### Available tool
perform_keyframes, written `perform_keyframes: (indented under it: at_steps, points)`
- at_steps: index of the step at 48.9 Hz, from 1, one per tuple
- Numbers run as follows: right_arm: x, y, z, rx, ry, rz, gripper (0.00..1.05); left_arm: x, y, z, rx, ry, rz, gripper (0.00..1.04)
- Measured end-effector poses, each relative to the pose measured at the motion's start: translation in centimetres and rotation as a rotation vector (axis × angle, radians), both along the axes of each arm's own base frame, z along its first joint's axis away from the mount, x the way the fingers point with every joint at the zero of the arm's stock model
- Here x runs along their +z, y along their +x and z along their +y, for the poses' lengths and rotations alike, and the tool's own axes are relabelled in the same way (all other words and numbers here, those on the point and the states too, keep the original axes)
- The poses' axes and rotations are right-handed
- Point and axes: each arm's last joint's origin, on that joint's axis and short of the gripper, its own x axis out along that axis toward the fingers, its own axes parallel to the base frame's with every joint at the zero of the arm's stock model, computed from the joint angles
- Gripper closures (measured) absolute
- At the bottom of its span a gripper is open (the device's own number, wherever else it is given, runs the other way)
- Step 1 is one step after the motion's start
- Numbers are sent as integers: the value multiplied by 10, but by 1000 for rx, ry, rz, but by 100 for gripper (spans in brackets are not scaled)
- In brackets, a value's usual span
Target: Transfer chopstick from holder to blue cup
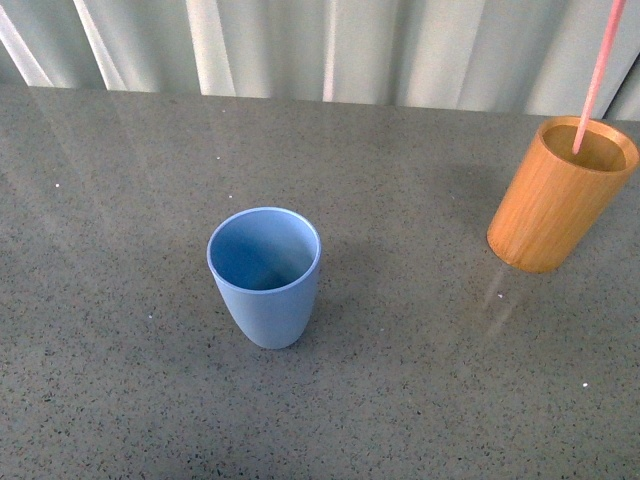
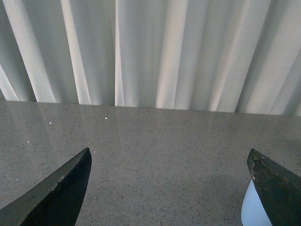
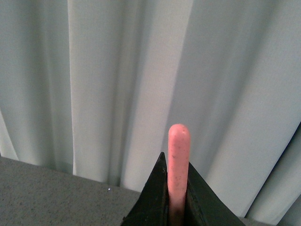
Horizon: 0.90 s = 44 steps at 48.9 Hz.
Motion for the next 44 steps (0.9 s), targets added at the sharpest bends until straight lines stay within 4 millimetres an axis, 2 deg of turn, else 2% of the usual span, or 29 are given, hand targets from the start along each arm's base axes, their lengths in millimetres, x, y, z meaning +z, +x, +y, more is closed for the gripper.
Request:
perform_keyframes:
  at_steps: [11, 19, 26, 31, 37, 44]
  points:
    - [30, -15, 9, 8, 55, -64, 103, 0, 0, 0, 0, 0, 0, 7]
    - [55, -28, 31, 93, 143, -53, 103, 0, 0, 0, 0, 0, 0, 7]
    - [74, -40, 63, 211, 235, -33, 103, 0, 0, 0, 0, 0, 0, 7]
    - [74, -48, 85, 274, 287, 15, 103, 0, 0, 0, 0, 0, 0, 7]
    - [71, -55, 100, 315, 309, 34, 103, 0, 0, 0, 0, 0, 0, 7]
    - [54, -55, 116, 349, 324, 93, 103, 0, 0, 0, 0, 0, 0, 7]
